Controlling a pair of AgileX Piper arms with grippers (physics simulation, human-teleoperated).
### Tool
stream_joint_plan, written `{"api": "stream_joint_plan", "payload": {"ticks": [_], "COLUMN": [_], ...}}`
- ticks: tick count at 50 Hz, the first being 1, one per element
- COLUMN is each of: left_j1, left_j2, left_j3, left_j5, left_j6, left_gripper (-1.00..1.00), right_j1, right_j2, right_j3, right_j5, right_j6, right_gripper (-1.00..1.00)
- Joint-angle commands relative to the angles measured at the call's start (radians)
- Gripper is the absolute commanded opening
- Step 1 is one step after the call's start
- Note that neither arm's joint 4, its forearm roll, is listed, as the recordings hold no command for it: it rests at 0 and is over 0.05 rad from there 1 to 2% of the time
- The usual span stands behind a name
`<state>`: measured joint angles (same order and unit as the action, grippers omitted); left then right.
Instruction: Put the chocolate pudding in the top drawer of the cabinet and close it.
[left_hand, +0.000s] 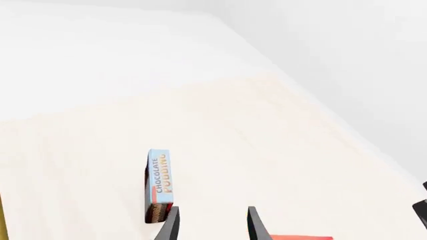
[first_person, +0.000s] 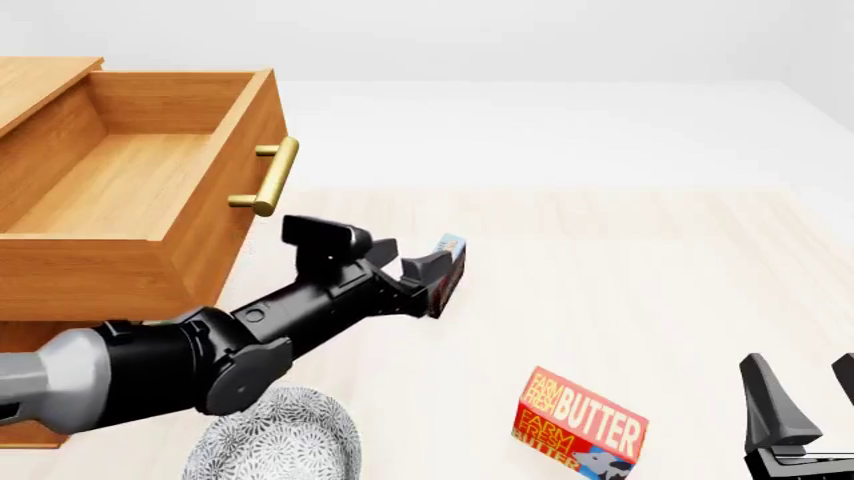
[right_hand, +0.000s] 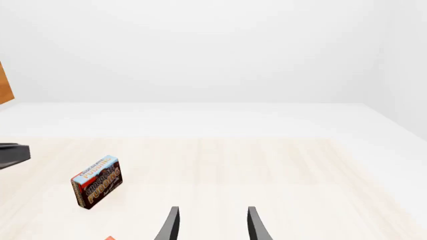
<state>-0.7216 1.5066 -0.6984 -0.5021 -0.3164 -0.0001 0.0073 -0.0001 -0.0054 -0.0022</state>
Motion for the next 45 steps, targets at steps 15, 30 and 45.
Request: {"api": "stream_joint_plan", "payload": {"ticks": [15,30,45], "left_j1": [0.058,0.069,0.078], "left_j2": [0.079,0.111,0.166], "left_j3": [-0.065,-0.082,-0.125], "left_j5": [0.079,0.098,0.130], "left_j6": [0.037,0.038,0.049], "left_gripper": [1.00,1.00,1.00], "right_j1": [0.000,0.000,0.000], "right_j2": [0.000,0.000,0.000], "right_j3": [0.000,0.000,0.000], "right_j5": [0.000,0.000,0.000], "right_j6": [0.000,0.000,0.000], "right_gripper": [1.00,1.00,1.00]}}
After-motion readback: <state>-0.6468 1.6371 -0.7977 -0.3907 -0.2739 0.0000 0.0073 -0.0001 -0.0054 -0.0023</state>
